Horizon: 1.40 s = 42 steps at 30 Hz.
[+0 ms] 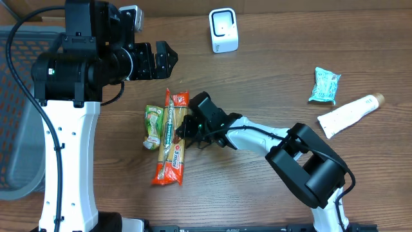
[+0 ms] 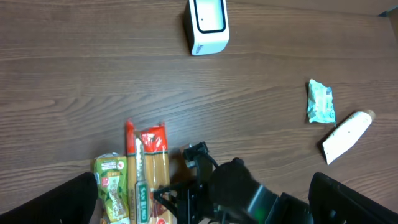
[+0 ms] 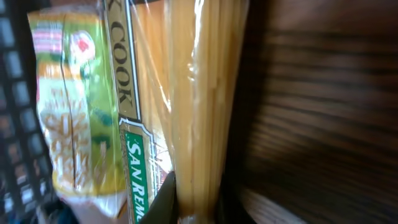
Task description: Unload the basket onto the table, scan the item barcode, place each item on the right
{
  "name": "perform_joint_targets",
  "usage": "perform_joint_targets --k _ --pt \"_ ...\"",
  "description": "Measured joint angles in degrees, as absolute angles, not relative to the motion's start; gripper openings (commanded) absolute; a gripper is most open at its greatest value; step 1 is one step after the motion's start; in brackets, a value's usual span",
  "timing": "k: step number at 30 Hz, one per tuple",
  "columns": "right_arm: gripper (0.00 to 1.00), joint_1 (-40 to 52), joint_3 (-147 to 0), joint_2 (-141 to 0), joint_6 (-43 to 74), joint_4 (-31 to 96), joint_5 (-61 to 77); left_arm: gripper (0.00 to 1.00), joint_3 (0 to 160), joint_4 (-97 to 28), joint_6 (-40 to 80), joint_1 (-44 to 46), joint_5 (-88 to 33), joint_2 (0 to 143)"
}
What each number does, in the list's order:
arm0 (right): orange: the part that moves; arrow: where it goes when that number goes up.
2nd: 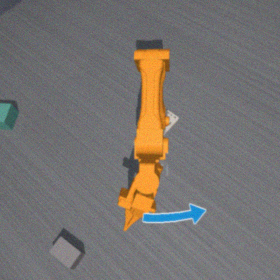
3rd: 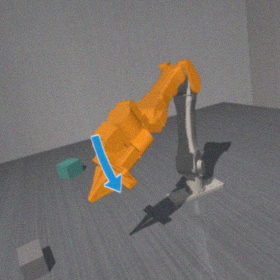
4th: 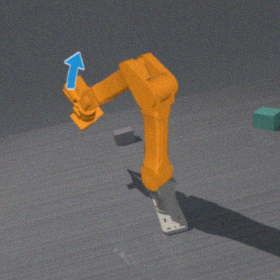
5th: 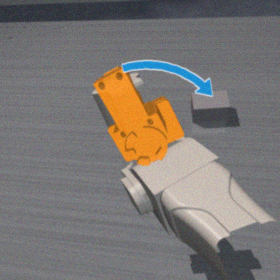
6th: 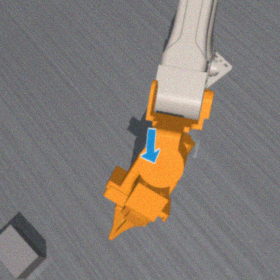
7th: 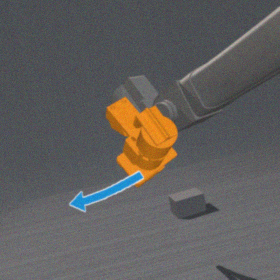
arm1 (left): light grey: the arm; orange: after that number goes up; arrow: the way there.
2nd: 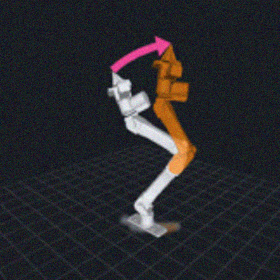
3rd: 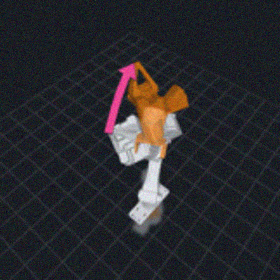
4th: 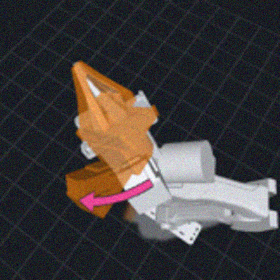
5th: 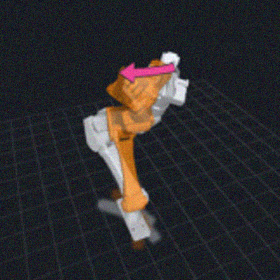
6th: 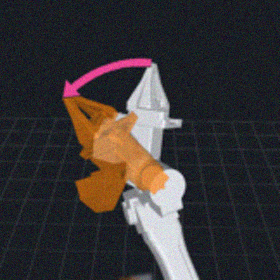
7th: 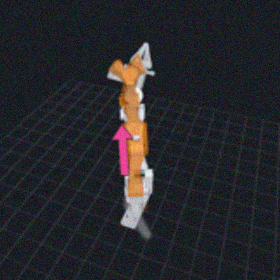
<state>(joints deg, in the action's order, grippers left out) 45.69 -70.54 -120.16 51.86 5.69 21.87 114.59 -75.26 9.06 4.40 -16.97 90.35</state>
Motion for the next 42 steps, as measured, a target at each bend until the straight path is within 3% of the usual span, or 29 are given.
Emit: perform_joint_targets --k 8,12,24,34,37,42 --pt "0.04 38.39 -70.54 -120.31 42.57 13.10 37.60 1.00 114.58 -75.26 9.06 4.43 -16.99 90.35" --pt "0.04 34.35 -70.06 -116.11 37.69 23.46 36.27 0.99 114.58 -75.26 9.06 4.40 -16.97 90.35" --pt "0.04 31.66 -70.15 -93.78 29.74 58.96 -3.29 0.99 114.58 -75.24 9.06 4.40 -16.97 90.35" --pt "0.04 31.90 -70.37 -99.04 29.80 64.38 -22.55 1.00 114.58 -75.26 9.06 4.40 -16.99 90.35" --pt "0.21 33.10 -70.50 -102.48 28.95 63.40 -23.16 0.99 114.58 -75.26 9.06 4.40 -16.99 90.35" --pt "0.31 38.59 -70.57 -105.19 22.72 59.16 -17.21 1.00 114.58 -75.26 9.06 4.43 -16.99 90.35"
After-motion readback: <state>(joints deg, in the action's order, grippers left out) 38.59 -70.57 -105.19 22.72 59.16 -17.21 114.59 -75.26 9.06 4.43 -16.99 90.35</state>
